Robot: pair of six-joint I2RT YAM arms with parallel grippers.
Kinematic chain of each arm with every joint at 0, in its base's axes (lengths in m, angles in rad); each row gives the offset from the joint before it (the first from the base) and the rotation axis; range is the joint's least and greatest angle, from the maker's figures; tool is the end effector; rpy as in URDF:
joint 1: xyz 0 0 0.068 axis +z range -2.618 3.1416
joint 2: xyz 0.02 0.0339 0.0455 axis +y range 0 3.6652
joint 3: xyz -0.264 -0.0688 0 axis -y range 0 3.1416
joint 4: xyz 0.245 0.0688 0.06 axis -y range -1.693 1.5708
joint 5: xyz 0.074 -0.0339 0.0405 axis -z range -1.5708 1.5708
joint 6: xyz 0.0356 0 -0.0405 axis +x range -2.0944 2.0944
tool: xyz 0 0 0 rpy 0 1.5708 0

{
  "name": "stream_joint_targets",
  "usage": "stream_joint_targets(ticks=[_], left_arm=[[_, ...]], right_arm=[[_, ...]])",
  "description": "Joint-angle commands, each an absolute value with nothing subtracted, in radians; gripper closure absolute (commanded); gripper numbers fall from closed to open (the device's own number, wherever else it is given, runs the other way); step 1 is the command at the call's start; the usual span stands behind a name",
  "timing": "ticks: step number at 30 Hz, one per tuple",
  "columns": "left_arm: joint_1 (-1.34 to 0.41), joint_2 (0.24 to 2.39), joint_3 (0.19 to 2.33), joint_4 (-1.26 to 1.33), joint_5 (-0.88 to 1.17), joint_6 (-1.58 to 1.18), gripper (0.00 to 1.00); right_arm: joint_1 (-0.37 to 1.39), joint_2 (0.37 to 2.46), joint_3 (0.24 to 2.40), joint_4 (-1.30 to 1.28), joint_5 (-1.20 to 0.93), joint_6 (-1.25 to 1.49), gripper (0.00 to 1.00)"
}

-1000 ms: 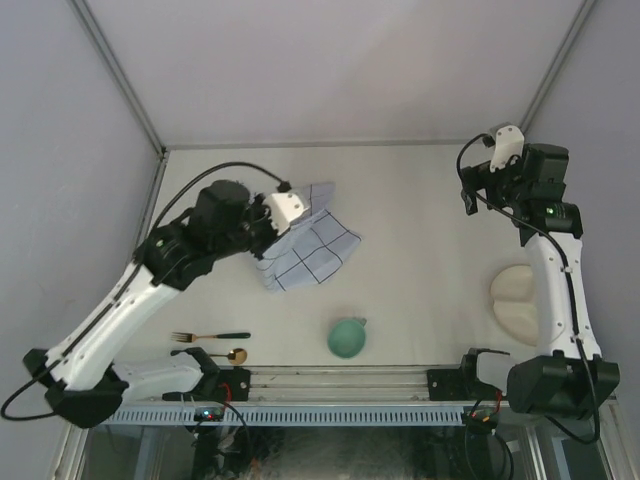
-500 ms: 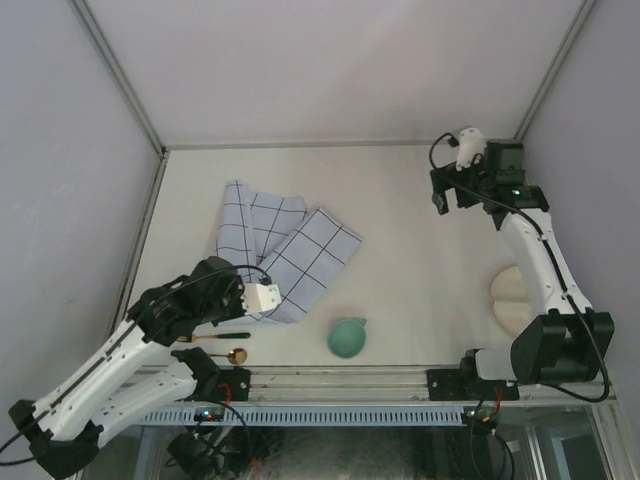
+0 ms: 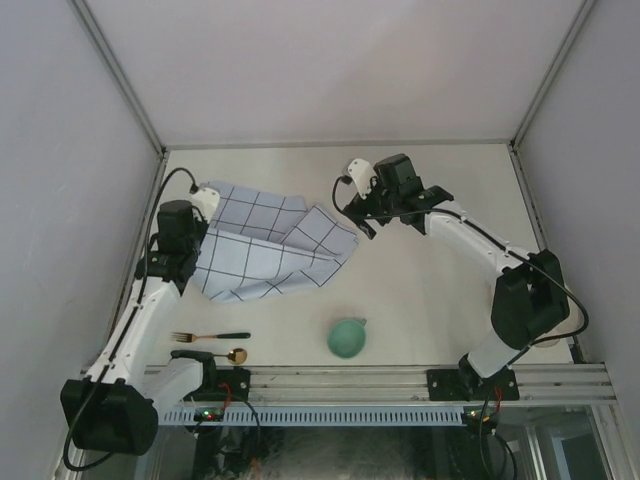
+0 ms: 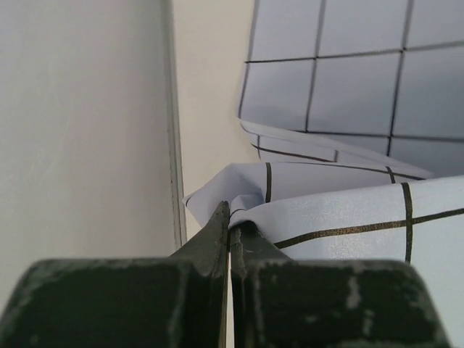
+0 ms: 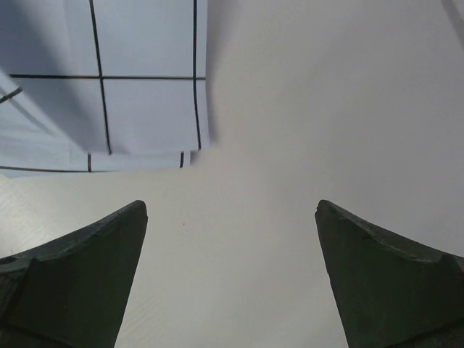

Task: Set the dinner table for one person
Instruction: Flatten out the napkin at the center of the board.

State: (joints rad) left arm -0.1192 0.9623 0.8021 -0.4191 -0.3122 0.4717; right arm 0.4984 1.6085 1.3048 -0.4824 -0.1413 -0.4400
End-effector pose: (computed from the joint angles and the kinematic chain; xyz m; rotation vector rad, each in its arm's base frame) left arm 0.2106 -0.0142 0.2912 0.4529 2.1194 0.5394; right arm 0.3128 0.1760 0.2840 -1.1261 2.0688 0.1950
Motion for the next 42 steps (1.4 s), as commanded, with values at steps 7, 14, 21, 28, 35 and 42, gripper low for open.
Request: stream_joint_targets(ticks=[7, 14, 21, 28, 35, 42], left_arm=[[-0.024, 1.020, 0.854, -0.184, -0.415, 0.279, 1.00], [-0.004, 1.012, 0.885, -0.207, -0.405, 0.291, 1.00], [0.056, 1.004, 0.915, -0.240, -0.360, 0.288, 1.00], [0.107, 1.001, 0.947, -0.264, -0.322, 0.277, 1.00], [0.111, 0.957, 0.979, -0.408, -0.108, 0.283, 1.00], [-0.203, 1.050, 1.123, -0.532, 0.011, 0.317, 1.00]], right_arm=[[0.500, 1.760, 1.431, -0.387, -0.366, -0.522, 0.00], [0.559, 1.947, 1.654, -0.453, -0.585, -0.546, 0.00], [0.582, 2.269, 2.193, -0.839, -0.886, -0.692, 0.00], [0.605, 2.464, 2.421, -0.930, -1.017, -0.738, 0.00], [0.631, 2.444, 2.309, -0.878, -1.020, -0.722, 0.00], [0.585, 2.211, 1.986, -0.722, -0.915, -0.629, 0.00]])
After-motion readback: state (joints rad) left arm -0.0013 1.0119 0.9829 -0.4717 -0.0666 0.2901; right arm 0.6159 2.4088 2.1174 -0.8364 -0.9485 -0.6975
